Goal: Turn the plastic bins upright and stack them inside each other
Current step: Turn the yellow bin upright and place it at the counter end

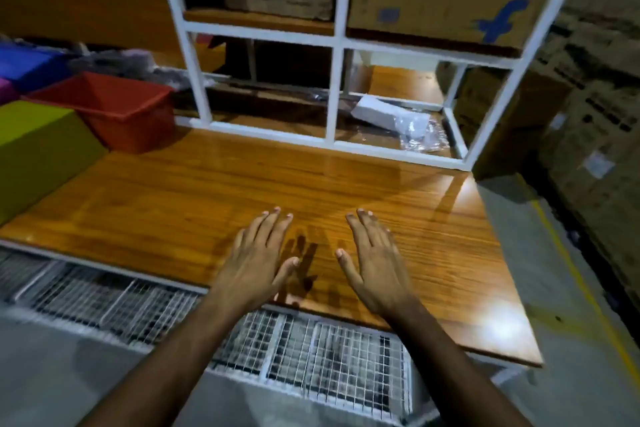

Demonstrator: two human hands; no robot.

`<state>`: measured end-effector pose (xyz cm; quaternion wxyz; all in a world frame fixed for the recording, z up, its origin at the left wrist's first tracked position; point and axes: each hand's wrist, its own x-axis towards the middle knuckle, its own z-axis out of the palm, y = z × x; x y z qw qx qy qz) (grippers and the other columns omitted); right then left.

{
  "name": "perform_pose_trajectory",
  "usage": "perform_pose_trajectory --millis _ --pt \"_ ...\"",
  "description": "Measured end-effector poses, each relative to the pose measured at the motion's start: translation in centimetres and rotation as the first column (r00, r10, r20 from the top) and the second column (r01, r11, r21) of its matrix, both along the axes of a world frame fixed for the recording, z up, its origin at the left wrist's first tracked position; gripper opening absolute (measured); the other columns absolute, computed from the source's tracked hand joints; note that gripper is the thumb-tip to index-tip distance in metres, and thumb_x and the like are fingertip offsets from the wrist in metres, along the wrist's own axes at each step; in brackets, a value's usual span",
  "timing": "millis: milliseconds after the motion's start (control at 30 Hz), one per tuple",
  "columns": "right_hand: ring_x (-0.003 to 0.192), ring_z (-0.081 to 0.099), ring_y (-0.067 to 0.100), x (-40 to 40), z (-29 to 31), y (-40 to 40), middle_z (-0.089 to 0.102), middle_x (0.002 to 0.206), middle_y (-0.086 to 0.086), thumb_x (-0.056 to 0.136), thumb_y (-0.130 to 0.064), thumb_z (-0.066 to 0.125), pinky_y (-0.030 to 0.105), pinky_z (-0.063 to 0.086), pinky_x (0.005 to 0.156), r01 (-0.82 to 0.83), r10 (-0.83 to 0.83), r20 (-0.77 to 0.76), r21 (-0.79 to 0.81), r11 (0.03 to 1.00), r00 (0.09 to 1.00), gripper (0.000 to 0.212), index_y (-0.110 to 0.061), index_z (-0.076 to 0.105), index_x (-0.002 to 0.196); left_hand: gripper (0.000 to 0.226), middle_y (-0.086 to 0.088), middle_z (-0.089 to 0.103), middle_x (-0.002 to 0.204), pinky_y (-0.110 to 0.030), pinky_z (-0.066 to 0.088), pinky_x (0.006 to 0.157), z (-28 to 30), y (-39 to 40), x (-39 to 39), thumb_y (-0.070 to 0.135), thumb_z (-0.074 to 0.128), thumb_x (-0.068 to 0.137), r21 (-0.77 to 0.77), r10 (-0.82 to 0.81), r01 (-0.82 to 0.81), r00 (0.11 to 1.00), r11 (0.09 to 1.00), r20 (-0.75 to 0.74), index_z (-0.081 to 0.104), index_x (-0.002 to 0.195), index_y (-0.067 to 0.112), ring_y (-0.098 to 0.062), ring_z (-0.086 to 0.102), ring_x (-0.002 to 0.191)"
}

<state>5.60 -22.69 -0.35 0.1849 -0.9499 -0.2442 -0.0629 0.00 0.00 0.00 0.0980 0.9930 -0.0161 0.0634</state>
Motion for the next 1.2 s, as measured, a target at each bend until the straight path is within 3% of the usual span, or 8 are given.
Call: perform_pose_trajectory --millis 200,400,600,833,1100,1200 --pt "0.153 0.005 0.019 0.0 -0.9 6.5 0.008 0.166 0.002 0.098 -0.058 0.021 0.046 0.011 0.123 -0.145 0.145 0.004 -0.054 0.988 0.989 0.067 -0.026 0.013 0.157 0.073 -0.007 0.018 0.162 -0.046 0.025 0.112 -1.5 6.8 -4.2 0.06 0.027 0.094 0.082 0.151 -0.153 0.988 0.985 0.032 0.014 0.155 0.02 -0.026 0.018 0.147" --pt "0.153 0.005 0.017 -1.9 -1.1 17.4 0.01 0.166 0.001 0.099 -0.06 0.018 0.047 0.012 0.123 -0.297 0.299 0.007 -0.081 0.951 0.954 0.067 -0.026 0.012 0.156 0.075 -0.006 0.016 0.163 -0.047 0.021 0.115 -2.1 16.9 -9.1 0.061 0.026 0.094 0.051 0.292 -0.295 0.955 0.954 0.053 0.011 0.155 0.02 -0.025 0.014 0.149" --pt "0.153 0.003 0.018 -4.5 -1.2 30.6 0.008 0.166 0.001 0.098 -0.061 0.016 0.052 0.011 0.122 -0.323 0.325 0.004 -0.088 0.942 0.946 0.068 -0.027 0.011 0.156 0.076 -0.007 0.012 0.164 -0.048 0.019 0.115 -1.5 28.6 -13.1 0.062 0.021 0.093 0.082 0.377 -0.381 0.924 0.921 0.061 0.009 0.155 0.02 -0.027 0.01 0.15" --pt "0.152 0.005 0.02 -7.1 0.3 43.3 0.004 0.166 -0.001 0.098 -0.06 0.015 0.051 0.013 0.122 -0.4 0.402 0.0 -0.104 0.911 0.916 0.064 -0.031 0.012 0.155 0.076 -0.01 0.022 0.161 -0.051 0.029 0.11 0.5 39.9 -16.9 0.062 0.022 0.092 0.12 0.454 -0.456 0.89 0.882 0.045 0.017 0.154 0.019 -0.033 0.021 0.147" --pt "0.153 0.004 0.02 -6.2 0.0 56.0 0.003 0.167 -0.003 0.098 -0.06 0.017 0.044 0.012 0.12 -0.445 0.449 0.013 -0.098 0.89 0.894 0.062 -0.034 0.013 0.154 0.076 -0.007 0.014 0.164 -0.049 0.023 0.115 1.0 51.9 -16.2 0.064 0.021 0.092 0.108 0.492 -0.494 0.869 0.862 0.049 0.011 0.155 0.023 -0.03 0.013 0.149" --pt "0.153 0.004 0.02 -4.5 -0.7 61.0 0.002 0.167 -0.003 0.098 -0.061 0.016 0.048 0.014 0.122 -0.429 0.43 -0.001 -0.066 0.901 0.903 0.063 -0.035 0.013 0.155 0.076 -0.006 0.012 0.163 -0.048 0.021 0.116 1.5 57.1 -13.4 0.064 0.021 0.093 0.132 0.476 -0.482 0.876 0.866 0.075 0.008 0.155 0.024 -0.029 0.011 0.149"
